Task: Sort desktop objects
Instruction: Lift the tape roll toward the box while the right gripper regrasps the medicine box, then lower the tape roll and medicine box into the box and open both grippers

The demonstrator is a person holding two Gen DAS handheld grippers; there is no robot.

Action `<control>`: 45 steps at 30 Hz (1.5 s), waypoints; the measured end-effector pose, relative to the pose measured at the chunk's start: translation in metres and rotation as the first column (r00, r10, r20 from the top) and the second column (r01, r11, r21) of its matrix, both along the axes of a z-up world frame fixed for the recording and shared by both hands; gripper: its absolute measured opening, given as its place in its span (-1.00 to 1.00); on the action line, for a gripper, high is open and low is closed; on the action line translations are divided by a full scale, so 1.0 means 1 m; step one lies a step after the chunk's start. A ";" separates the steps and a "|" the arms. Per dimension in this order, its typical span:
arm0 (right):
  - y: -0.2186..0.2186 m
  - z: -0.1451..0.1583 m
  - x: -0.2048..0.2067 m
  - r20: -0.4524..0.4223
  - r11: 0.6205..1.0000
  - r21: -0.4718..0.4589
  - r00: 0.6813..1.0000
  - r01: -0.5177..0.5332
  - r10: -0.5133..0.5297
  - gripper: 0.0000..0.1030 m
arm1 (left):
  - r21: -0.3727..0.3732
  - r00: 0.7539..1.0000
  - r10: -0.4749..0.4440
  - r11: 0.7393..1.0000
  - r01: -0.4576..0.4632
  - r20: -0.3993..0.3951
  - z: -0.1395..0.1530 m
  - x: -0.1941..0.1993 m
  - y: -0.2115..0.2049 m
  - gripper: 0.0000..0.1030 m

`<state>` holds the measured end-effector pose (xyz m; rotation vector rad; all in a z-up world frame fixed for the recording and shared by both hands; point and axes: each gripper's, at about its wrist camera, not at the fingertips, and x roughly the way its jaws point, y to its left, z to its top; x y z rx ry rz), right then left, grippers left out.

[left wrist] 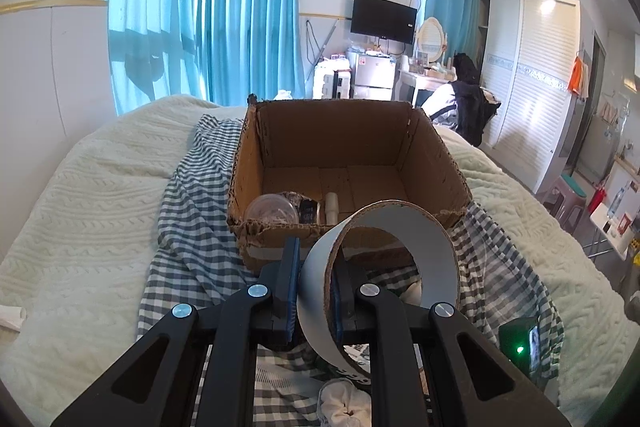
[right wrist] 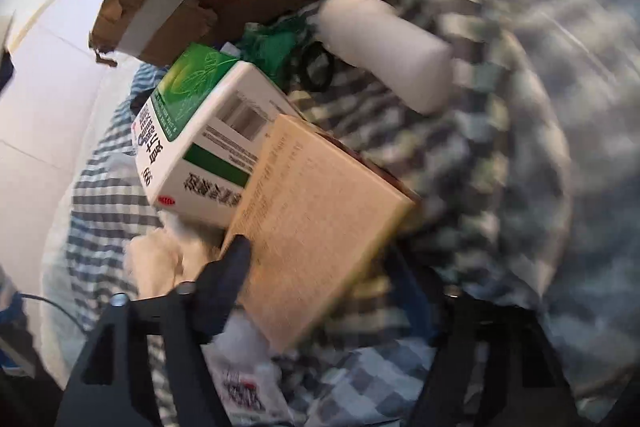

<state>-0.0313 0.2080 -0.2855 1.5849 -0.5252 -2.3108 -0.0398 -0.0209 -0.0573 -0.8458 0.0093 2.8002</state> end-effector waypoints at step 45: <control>-0.011 0.229 -0.128 -0.652 0.978 0.185 0.757 0.099 0.047 -0.43 | -0.077 0.995 -0.013 0.997 0.005 -0.095 0.014 -0.151 0.036 -0.74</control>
